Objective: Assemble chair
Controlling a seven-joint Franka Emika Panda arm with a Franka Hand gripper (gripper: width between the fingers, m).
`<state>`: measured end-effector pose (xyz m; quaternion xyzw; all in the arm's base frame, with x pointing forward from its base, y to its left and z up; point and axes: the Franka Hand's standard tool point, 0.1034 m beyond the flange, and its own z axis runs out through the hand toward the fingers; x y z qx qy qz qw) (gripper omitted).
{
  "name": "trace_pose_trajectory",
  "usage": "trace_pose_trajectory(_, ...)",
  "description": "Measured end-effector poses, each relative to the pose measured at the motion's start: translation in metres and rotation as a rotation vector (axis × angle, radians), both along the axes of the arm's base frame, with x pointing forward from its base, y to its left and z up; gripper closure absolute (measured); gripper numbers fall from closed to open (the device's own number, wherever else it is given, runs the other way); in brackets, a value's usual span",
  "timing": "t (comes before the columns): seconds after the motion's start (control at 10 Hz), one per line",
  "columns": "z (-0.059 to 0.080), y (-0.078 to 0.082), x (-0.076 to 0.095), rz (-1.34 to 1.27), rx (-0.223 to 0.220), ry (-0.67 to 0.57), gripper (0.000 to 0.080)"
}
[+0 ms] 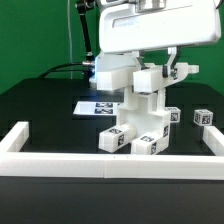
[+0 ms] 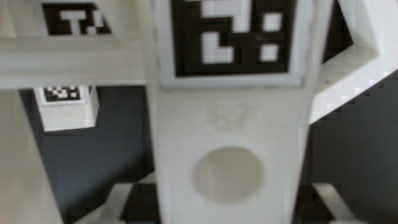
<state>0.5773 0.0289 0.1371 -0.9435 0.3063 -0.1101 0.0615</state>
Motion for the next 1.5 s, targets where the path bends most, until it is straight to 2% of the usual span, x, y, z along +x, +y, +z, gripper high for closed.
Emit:
trace_pose_trajectory(0.1, 0.0009, -0.0008, -0.0001, -0.059, 0.017, 0.003, 0.0508)
trace_pose_trajectory(0.4, 0.0003, -0.0060, -0.0004, -0.073, 0.016, 0.005, 0.0508)
trace_pose_trajectory(1.5, -0.0026, -0.0012, 0.0018, -0.066, 0.008, -0.009, 0.0508)
